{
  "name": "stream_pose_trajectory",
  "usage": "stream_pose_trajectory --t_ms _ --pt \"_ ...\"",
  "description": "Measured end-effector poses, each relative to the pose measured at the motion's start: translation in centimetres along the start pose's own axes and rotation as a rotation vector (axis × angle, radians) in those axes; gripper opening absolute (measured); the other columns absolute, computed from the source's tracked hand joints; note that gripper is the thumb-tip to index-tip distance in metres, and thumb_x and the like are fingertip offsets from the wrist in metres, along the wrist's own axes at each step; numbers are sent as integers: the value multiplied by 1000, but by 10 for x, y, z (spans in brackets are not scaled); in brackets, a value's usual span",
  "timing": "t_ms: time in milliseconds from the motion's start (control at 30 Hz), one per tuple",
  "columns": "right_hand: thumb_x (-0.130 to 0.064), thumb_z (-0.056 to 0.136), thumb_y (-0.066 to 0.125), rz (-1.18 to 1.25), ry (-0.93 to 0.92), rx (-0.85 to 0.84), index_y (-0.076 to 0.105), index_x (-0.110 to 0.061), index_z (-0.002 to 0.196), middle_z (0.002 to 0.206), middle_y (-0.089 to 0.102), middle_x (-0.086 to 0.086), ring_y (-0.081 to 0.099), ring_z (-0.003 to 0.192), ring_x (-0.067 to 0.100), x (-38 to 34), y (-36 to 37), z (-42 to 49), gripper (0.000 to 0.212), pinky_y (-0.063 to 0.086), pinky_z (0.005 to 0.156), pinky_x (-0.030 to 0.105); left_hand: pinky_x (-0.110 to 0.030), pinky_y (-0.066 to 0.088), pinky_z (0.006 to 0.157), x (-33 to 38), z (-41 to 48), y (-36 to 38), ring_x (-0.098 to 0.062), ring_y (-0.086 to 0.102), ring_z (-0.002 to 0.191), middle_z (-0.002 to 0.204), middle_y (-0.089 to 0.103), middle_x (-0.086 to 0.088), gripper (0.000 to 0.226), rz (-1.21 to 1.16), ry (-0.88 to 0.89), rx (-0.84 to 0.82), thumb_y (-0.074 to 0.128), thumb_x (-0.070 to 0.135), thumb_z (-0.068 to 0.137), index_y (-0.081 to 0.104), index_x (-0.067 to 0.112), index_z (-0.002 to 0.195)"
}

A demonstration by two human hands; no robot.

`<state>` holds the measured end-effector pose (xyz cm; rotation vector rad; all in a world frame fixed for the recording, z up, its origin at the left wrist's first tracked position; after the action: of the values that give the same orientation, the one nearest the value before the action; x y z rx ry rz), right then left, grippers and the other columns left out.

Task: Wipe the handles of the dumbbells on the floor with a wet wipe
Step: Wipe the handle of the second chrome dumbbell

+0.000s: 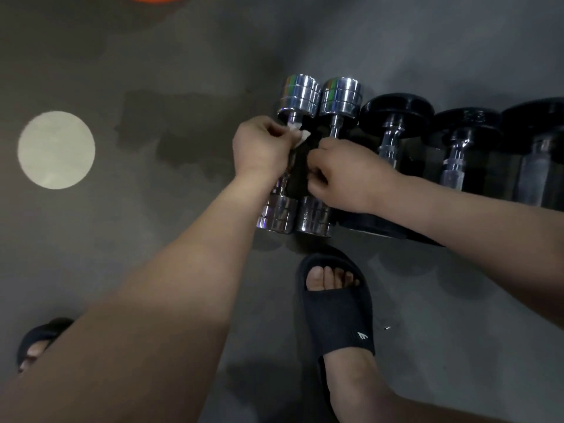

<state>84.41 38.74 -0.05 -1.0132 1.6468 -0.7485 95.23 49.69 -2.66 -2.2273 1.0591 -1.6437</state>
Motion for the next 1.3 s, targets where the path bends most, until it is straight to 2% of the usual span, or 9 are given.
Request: stream_pose_trajectory --t_ms 133,267,433,533,733,800,933,1100,1300 --pt "-80 76 42 -144 -72 8 69 -17 87 82 56 1 53 87 26 -23 6 -16 70 49 80 37 -37 57 67 -26 -9 -17 -12 61 60 69 72 1 32 60 -63 -152 89 39 70 66 17 66" --pt "-95 62 44 -295 -48 4 72 -13 93 97 57 3 52 98 26 -39 17 -23 91 45 87 42 -49 61 70 -36 -17 -19 -17 64 62 72 74 -4 30 -45 -128 -170 90 35 65 69 15 68" --pt "-89 59 58 -350 -78 48 73 -10 85 92 60 8 56 92 31 -46 25 -15 84 46 81 42 -34 58 63 -14 -3 -7 -12 61 57 65 72 0 30 -111 -139 -82 93 31 67 67 17 64" --pt "-86 60 53 -303 -59 71 73 -11 82 89 60 8 57 87 32 -47 24 -16 81 47 79 41 -23 50 58 4 11 0 -8 56 56 62 66 7 30 -113 -106 -48 91 31 70 65 18 67" --pt "-89 63 49 -316 -55 36 73 -9 87 94 58 8 55 93 32 -44 25 -16 87 46 84 43 -17 48 59 -3 1 -9 14 59 60 66 63 13 20 -28 -7 -210 84 16 81 64 11 76" --pt "-90 63 51 -313 -52 13 74 -9 92 99 59 7 54 97 31 -43 24 -17 89 46 87 44 -26 52 60 -13 -7 -15 2 62 58 64 65 9 20 54 10 -232 84 20 78 65 16 74" --pt "-89 65 54 -294 -37 -28 73 -9 100 106 57 6 52 105 29 -43 23 -18 90 43 94 44 -16 42 55 -24 -26 -23 3 55 55 66 66 9 23 176 35 -276 84 18 78 62 19 70" --pt "-87 70 55 -249 -42 -99 71 -13 104 109 51 2 46 109 23 -39 19 -22 84 42 96 38 -21 45 54 -29 -30 -26 -9 58 57 67 68 6 26 302 12 -309 88 29 72 65 18 68" --pt "-81 73 57 -141 -94 -146 73 -10 101 103 50 4 47 104 25 -32 18 -18 77 44 94 36 -15 37 42 -13 -35 -16 -12 55 55 66 67 -3 33 250 -5 -156 91 27 66 63 10 65"
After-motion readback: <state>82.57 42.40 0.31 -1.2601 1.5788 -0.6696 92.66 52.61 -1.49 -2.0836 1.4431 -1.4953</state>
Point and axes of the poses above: each hand's wrist, its own z-axis towards the middle knuckle, its own y-axis out of the palm, x = y × z, the point moved 4 cm from there along z, towards the middle knuckle
